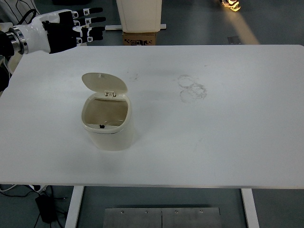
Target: Close trash bin
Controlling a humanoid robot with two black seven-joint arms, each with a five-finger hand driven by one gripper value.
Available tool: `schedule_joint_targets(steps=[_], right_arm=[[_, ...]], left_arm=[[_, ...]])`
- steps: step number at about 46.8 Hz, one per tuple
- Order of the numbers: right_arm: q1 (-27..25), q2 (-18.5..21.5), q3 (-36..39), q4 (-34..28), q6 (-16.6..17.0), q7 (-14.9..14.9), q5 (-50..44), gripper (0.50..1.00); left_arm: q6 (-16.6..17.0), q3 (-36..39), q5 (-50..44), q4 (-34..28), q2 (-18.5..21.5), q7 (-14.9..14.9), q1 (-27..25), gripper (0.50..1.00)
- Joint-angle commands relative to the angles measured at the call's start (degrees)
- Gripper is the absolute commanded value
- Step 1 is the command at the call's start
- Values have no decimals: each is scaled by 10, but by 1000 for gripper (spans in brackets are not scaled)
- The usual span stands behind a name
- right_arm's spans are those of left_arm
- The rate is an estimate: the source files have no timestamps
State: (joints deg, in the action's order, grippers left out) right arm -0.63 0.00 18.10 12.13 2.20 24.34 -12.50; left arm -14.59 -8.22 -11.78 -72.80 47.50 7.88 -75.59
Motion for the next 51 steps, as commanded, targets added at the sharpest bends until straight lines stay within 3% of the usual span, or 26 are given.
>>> schedule_joint_targets(steps=[1, 16, 24, 51], right_arm=[[0, 0, -1, 0, 0, 0, 0, 991], [0, 0, 0, 0, 0, 0, 0, 991], [0, 0, 0, 0, 0, 0, 0, 991], [10, 0, 0, 0, 0, 0, 0, 991]], left_arm=[[0, 16, 18, -21, 7, 0, 0, 1000], [-3, 43, 77, -73, 22, 6, 0, 1000], [-16, 44, 110, -94, 24, 15, -2, 1000], [-70, 68, 163, -144, 89, 17, -3, 1000]])
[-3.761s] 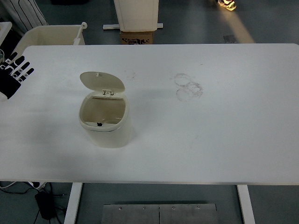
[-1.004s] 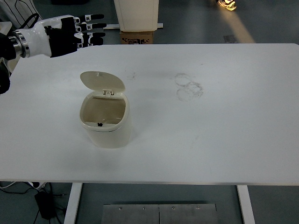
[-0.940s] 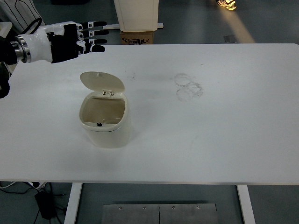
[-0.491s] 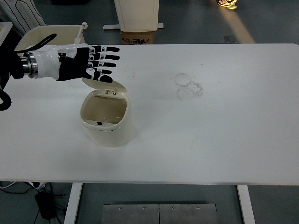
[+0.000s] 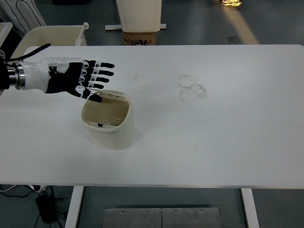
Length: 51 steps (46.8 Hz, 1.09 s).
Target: Close trash bin
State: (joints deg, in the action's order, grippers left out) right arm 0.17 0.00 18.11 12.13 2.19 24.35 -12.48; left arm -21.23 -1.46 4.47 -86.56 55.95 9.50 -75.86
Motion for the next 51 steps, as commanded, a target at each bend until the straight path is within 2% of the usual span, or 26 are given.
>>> schedule_joint_targets(steps=[1, 6, 19, 32, 51], right_arm=[[3, 0, 0, 0, 0, 0, 0, 993], [3, 0, 0, 0, 0, 0, 0, 991], [4, 0, 0, 0, 0, 0, 0, 991], [4, 0, 0, 1, 0, 0, 0, 991], [4, 0, -1, 1, 0, -1, 0, 991]], left_arm=[[-5, 1, 1, -8, 7, 1, 0, 1000], [-14, 1, 5, -15, 12, 15, 0, 1000], [-32, 4, 22, -32, 21, 25, 0, 1000], [-73, 8, 40, -32, 27, 26, 0, 1000], [-87, 18, 63, -42, 26, 26, 0, 1000]])
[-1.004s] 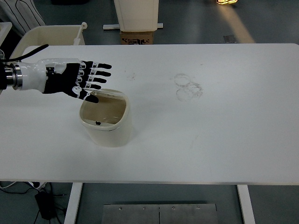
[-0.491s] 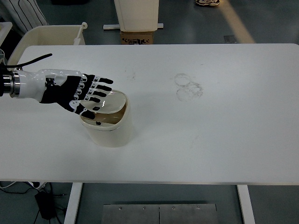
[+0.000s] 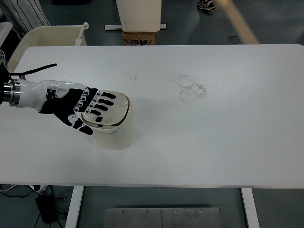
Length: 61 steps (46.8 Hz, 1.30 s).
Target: Close trash bin
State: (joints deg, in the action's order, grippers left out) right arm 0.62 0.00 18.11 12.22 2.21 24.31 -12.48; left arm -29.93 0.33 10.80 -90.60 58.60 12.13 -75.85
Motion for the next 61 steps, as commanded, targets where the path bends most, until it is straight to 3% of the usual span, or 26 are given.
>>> schedule_joint_targets(steps=[1, 61], right_arm=[[0, 0, 0, 0, 0, 0, 0, 991], [2, 0, 0, 0, 0, 0, 0, 991]], left_arm=[[0, -1, 0, -3, -1, 0, 0, 1000], [-1, 14, 0, -12, -1, 0, 5, 1000]])
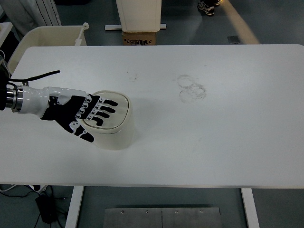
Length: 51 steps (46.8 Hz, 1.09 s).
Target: Close trash bin
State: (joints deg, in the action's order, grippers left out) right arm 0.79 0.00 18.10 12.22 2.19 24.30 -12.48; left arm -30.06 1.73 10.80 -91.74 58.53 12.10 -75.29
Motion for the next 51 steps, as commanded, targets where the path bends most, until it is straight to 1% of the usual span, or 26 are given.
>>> schedule_joint_targets(steps=[1, 37, 44, 51], right_arm=[[0, 0, 0, 0, 0, 0, 0, 991], [0, 0, 0, -1, 0, 0, 0, 991], [0, 0, 0, 0, 0, 0, 0, 991], [0, 0, 0, 0, 0, 0, 0, 991]], left_arm=[[0, 0, 0, 0, 0, 0, 0, 1000], [2, -1, -1, 2, 0, -1, -3, 1000], [3, -1, -7, 2, -8, -2, -36, 1000], [3, -2, -8, 4, -9, -2, -57, 1000]])
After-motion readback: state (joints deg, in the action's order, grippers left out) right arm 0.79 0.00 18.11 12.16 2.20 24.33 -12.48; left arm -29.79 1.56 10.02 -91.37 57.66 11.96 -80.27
